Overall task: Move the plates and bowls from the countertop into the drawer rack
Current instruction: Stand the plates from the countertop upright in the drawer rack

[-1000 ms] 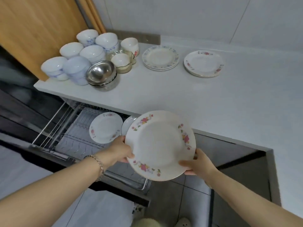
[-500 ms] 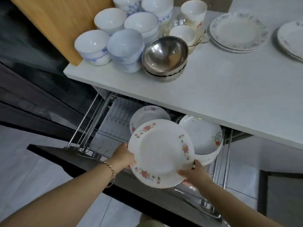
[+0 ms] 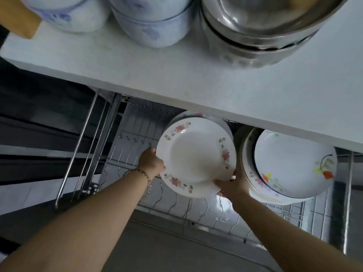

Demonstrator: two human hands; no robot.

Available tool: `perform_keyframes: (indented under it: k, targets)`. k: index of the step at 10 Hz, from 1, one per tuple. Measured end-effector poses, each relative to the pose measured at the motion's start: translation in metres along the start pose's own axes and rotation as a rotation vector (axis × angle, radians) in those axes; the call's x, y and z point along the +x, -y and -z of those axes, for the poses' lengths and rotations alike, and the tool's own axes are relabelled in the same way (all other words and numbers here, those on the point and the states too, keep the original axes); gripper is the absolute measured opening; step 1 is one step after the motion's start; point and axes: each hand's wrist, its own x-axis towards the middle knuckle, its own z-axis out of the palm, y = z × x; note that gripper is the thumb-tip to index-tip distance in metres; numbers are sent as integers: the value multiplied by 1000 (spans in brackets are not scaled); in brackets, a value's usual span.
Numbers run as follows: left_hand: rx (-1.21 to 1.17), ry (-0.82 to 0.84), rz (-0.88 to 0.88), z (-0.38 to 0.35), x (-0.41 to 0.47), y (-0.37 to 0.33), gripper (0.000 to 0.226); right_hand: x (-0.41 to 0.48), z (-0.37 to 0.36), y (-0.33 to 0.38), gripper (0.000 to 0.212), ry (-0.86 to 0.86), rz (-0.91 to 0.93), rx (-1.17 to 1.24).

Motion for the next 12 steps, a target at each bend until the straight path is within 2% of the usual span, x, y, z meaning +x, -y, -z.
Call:
perform_keyframes:
  k: [1,2,5,6,7,8,9,12]
  targets:
    - [72,-12,-46,-6,26,-14,45,14,-15,2,42,-126,2,-25]
    - [161,-38,-77,-12,44,-26,45,24,-26,2,47,-228,-24,-37]
    - [391,-72,-245,-18,51,-36,58,30,-38,1,42,-270,-75,56]
    - [356,-32,-214,-12,58,-41,57,34,-42,6,41,-223,-62,72]
    - [13,129,-55,-13,64,-47,54,43,-45,8,41,-183,-98,202]
    - [-121,121,-32,-23,62,-43,50,43,-45,8,17,-133,-86,130]
    - [-202,77,-26,-36,63,-33,48,47,-41,4,37,-217,-57,44]
    - [-276,-54,-39,-51,60,-21,39,44,-43,2,41,-289,-22,27]
